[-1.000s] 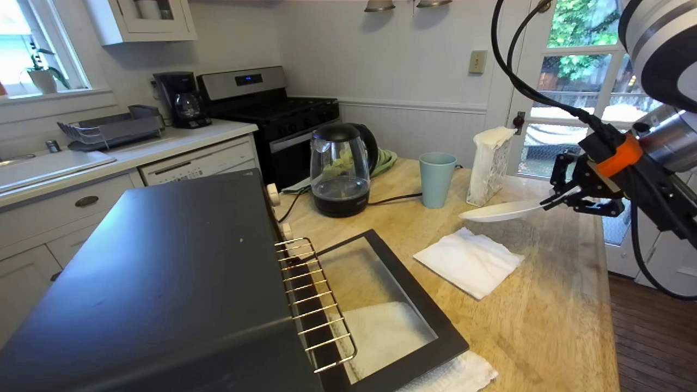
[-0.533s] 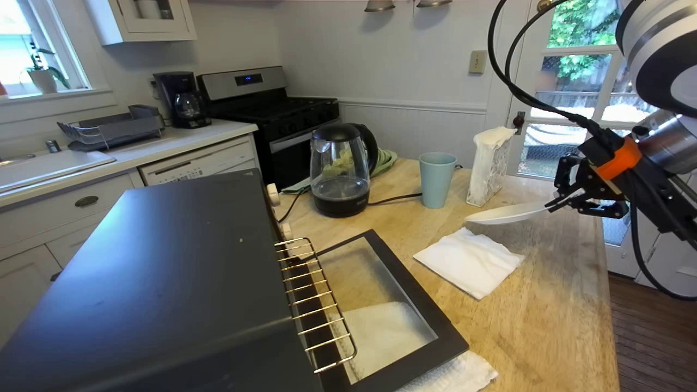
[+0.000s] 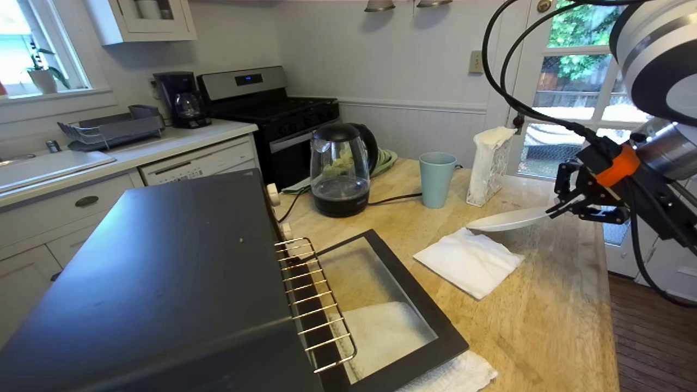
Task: Take the white plate out of the oven
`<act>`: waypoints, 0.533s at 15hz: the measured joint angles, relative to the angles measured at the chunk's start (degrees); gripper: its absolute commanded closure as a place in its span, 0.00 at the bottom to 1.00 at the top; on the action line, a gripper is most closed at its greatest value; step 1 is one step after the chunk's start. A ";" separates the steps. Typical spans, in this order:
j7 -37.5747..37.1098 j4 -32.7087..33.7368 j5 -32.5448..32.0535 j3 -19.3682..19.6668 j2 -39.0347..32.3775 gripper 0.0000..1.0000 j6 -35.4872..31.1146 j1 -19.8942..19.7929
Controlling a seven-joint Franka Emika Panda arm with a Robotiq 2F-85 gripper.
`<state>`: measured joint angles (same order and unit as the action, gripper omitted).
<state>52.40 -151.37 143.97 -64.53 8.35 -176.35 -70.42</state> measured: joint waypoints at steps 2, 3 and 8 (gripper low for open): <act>0.01 0.00 0.00 0.04 0.00 0.95 0.00 0.02; 0.01 0.00 0.00 0.04 0.00 0.95 0.00 0.03; 0.01 0.19 0.00 -0.62 1.01 0.99 0.65 -0.28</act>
<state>52.41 -151.18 143.97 -65.15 9.36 -175.69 -70.70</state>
